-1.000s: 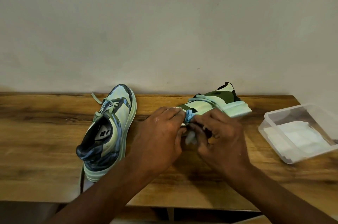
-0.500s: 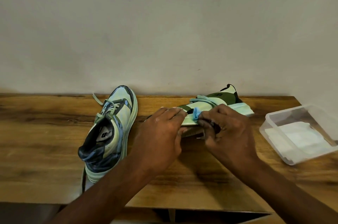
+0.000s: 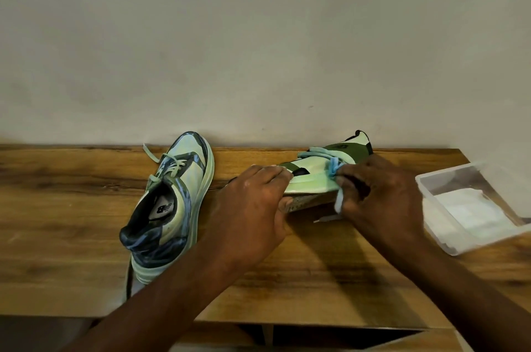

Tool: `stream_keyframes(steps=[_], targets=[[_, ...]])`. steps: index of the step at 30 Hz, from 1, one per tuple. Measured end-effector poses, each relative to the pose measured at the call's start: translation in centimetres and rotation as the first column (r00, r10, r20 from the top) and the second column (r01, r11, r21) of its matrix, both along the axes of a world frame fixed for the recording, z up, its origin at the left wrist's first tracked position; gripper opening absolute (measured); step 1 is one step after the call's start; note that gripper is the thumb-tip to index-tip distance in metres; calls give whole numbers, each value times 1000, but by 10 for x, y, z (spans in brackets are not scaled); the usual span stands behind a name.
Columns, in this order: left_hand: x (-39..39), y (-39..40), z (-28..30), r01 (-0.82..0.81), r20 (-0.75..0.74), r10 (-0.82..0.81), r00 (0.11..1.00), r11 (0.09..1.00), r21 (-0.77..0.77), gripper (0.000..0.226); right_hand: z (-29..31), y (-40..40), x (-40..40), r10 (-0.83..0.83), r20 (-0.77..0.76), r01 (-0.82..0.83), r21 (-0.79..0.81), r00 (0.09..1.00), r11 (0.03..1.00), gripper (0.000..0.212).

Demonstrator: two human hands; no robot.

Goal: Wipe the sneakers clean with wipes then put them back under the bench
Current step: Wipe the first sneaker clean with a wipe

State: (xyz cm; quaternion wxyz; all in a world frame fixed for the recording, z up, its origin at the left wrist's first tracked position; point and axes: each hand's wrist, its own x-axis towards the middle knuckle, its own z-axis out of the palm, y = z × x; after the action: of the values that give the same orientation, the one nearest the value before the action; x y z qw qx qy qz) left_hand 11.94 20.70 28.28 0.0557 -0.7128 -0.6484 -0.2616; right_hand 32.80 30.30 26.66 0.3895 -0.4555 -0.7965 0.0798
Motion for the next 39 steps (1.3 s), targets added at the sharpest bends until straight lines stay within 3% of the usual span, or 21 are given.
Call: stream_keyframes(steps=[3,6,10,16,19,22,28,35,39], targets=[[0,1,0,3,-4,-3,1000,1000,-2,43,2,7,-2,-85,16,85,2,996,996,25],[0,-2,1,10,-8,-10,1000,1000,-9,43,-1,-11,-21,26,-49,-24,39,998,999,27],[0,-4,2,13,-31,-13,999,1000,0,44,1,-15,-23,107,-15,-106,46,994,993,27],[-1,-1,4,19,-9,-19,1000,1000,24,41,3,14,-2,-130,17,130,-5,991,992,27],[-1,-1,3,13,-24,-12,1000,999,32,41,-1,-4,-16,5,-35,-5,-6,999,1000,26],[-1,0,1,10,-42,-8,999,999,46,42,2,-14,-20,101,8,-101,2,995,995,24],[-5,1,-3,31,-18,-30,999,996,82,40,9,15,3,-178,46,179,-16,983,984,19],[-6,2,-2,32,-7,-32,999,999,37,44,4,-9,-15,96,-12,-96,-20,995,995,22],[-7,2,-2,53,21,-54,998,998,41,47,12,18,11,-109,24,109,-29,994,994,11]])
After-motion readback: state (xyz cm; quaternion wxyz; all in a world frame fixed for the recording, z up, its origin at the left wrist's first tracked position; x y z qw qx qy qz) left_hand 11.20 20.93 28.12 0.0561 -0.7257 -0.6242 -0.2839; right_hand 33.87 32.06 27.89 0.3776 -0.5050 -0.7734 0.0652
